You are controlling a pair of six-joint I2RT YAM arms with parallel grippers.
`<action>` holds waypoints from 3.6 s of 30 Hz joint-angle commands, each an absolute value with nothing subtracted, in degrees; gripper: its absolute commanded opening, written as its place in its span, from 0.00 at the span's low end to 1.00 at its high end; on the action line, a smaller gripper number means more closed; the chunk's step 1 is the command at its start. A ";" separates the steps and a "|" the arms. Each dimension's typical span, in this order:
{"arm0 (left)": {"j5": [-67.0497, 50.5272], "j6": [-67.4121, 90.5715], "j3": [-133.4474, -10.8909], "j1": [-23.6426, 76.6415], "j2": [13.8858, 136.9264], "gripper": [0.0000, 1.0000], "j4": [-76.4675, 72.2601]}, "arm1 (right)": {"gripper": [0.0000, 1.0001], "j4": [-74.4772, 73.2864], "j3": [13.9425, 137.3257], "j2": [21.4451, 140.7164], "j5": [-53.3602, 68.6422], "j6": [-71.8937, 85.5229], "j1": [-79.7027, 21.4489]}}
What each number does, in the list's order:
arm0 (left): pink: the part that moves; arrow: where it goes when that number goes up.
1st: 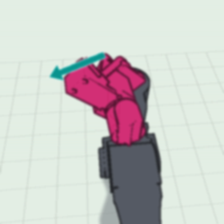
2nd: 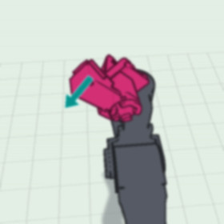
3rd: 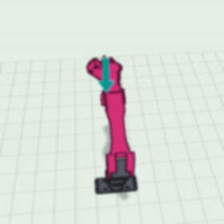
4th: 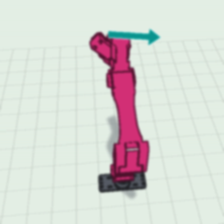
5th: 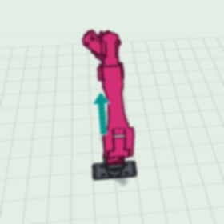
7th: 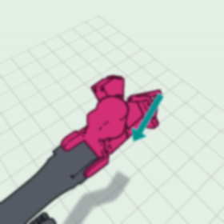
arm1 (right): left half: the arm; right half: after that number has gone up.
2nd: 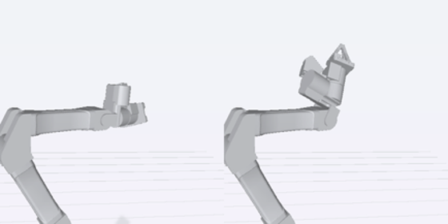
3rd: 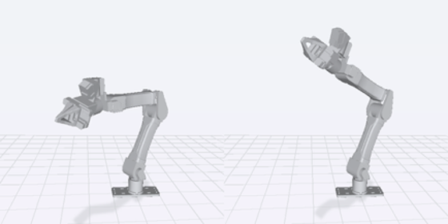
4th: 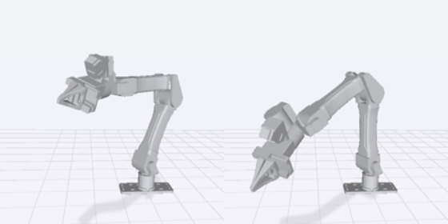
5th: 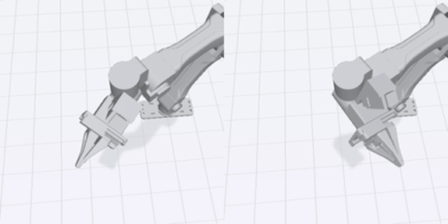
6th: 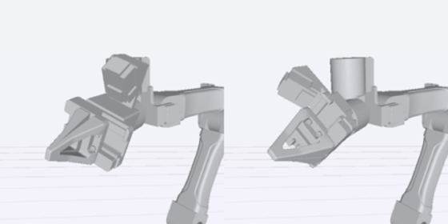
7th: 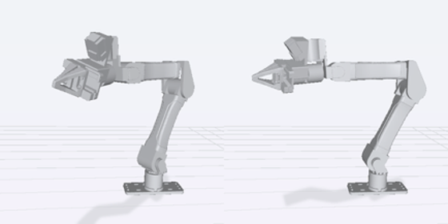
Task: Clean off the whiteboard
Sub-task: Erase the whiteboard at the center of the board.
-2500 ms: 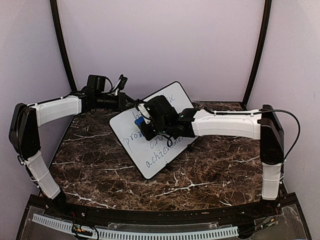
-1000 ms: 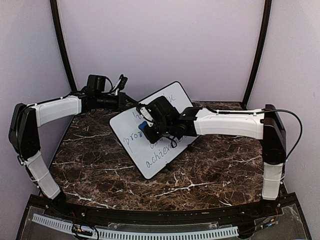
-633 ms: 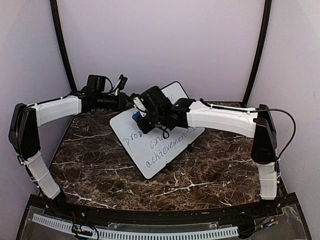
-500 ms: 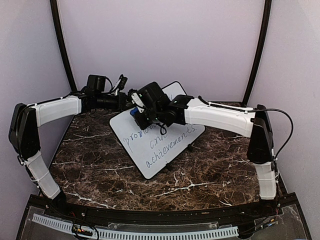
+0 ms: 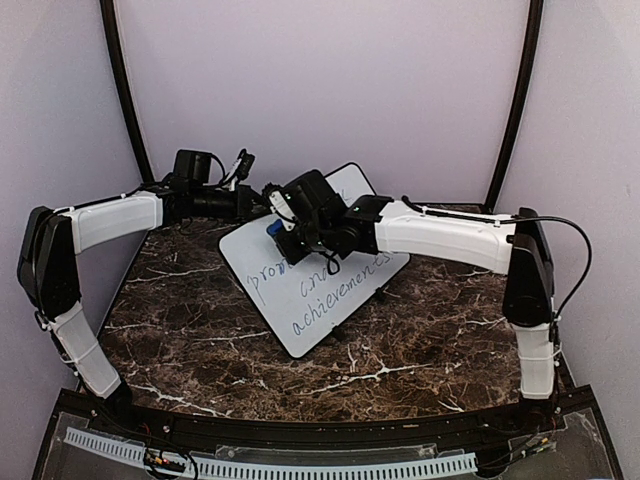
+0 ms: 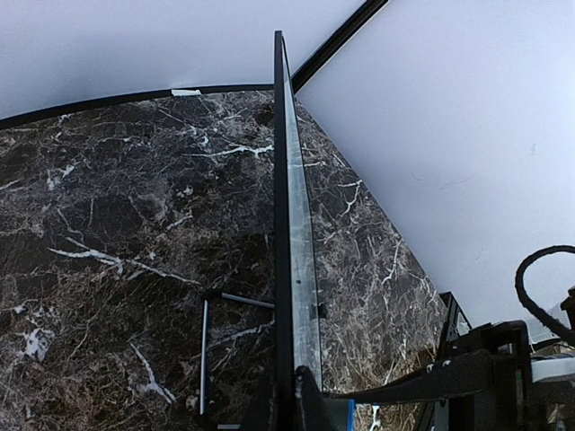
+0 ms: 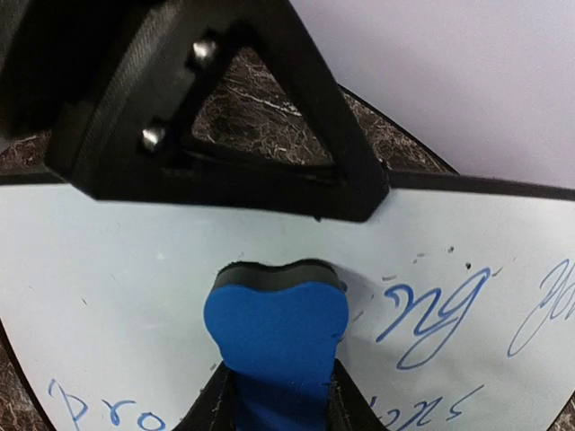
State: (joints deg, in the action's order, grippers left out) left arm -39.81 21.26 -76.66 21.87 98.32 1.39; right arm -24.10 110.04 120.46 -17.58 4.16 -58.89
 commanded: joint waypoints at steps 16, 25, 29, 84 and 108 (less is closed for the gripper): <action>-41.57 20.04 -75.76 22.41 94.75 0.00 1.75 | 0.29 -24.57 105.11 118.92 -19.39 4.72 -57.81; -41.64 19.89 -75.77 22.41 94.77 0.00 1.82 | 0.29 -29.06 117.26 125.85 -21.10 3.08 -57.81; -41.57 19.86 -75.84 22.41 94.75 0.00 1.92 | 0.29 -28.33 113.80 124.36 -21.14 3.62 -57.75; -37.61 26.46 -80.19 22.06 90.69 0.00 6.25 | 0.29 -25.58 102.30 113.96 -17.03 5.38 -56.95; -39.64 28.17 -78.60 21.71 89.25 0.00 3.13 | 0.29 -25.35 102.15 113.98 -16.90 5.17 -56.95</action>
